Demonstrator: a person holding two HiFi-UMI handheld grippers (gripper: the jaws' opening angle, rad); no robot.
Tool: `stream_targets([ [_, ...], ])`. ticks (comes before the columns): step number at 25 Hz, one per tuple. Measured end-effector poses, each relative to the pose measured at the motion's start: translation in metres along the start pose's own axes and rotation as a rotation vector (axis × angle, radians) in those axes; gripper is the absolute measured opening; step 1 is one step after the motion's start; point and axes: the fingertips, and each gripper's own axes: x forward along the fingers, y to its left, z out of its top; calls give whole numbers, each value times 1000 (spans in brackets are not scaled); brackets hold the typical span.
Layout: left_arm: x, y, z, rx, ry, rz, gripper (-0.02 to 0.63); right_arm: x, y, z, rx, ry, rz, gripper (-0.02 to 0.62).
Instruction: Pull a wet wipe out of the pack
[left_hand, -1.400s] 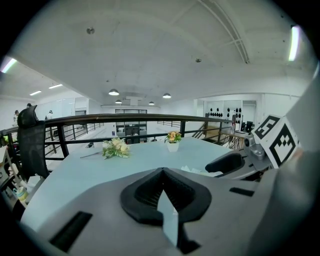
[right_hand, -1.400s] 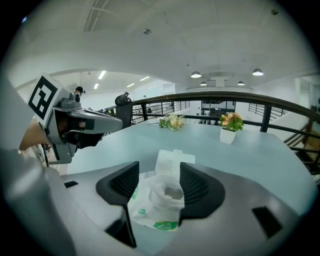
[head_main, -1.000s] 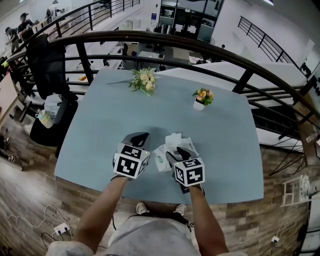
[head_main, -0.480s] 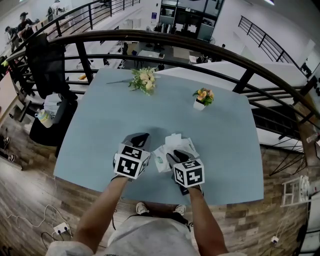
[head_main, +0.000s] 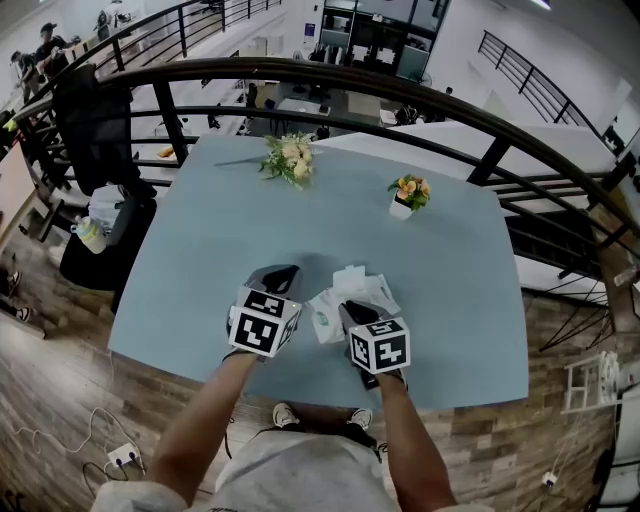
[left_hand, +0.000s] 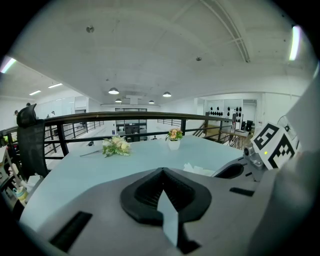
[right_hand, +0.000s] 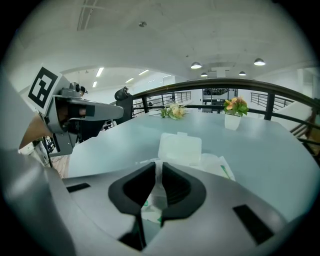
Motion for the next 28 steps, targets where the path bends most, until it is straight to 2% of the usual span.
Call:
stream_targets([
  [2,0,0,0,0,2,1,-6,0,-2,0,0,1,-11,23],
  [7,-2,-1,-2,2,8,0,-6,-2,-4,-1,-2,3,-17,12],
  [28,-7,-8,9,20,-4,-17,-6,-19,-12,12,8,-46,-75,7],
])
